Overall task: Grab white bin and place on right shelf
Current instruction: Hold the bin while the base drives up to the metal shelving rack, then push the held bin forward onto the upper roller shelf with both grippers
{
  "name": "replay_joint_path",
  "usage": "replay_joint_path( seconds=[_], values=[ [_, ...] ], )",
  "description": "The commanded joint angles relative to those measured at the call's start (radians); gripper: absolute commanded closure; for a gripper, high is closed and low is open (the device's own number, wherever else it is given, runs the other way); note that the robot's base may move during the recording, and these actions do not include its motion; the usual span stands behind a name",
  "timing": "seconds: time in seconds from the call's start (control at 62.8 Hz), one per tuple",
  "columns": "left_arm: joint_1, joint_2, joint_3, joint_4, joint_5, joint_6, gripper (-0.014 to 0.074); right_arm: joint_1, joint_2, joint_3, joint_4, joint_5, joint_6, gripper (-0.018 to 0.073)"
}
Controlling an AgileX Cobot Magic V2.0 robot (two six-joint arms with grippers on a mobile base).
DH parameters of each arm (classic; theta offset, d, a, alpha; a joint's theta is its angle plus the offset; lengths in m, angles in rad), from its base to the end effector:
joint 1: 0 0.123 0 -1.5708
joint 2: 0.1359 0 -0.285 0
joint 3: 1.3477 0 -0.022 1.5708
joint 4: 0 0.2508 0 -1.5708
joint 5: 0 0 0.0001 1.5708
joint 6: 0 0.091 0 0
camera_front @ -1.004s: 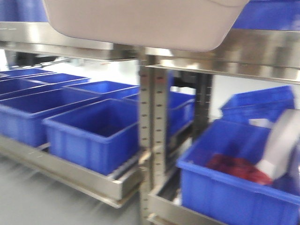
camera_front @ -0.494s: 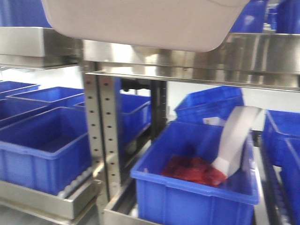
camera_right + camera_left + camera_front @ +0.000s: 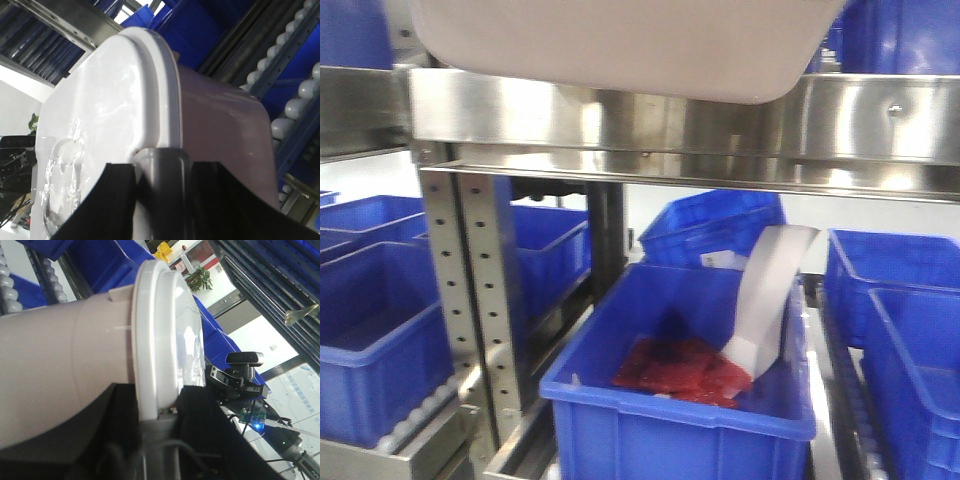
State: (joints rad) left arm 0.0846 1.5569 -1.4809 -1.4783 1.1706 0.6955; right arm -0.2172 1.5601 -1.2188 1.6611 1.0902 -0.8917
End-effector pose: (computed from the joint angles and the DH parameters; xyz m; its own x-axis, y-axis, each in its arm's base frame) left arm 0.3266 -0.0561 0.4233 -0.6769 -0.2969 -0.6735 0.5693 0.3689 -0.7347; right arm 0.3360 0.0082 0.3605 -0.6328 0.5076 -0.5847 -0.4256 0.4028 0.8103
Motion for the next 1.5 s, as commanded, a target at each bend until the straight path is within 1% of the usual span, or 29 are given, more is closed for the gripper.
replay_joint_path(
  seconds=[0.0,1.482],
  values=[
    [-0.021,-0.046,-0.034,-0.073,0.146,0.021,0.0722,0.017,-0.057,-0.033,0.096,0.118,-0.017,0.042],
    [-0.021,-0.046,-0.034,-0.073,0.146,0.021,0.0722,0.017,-0.057,-0.033,0.096,0.118,-0.017,0.042]
  ],
)
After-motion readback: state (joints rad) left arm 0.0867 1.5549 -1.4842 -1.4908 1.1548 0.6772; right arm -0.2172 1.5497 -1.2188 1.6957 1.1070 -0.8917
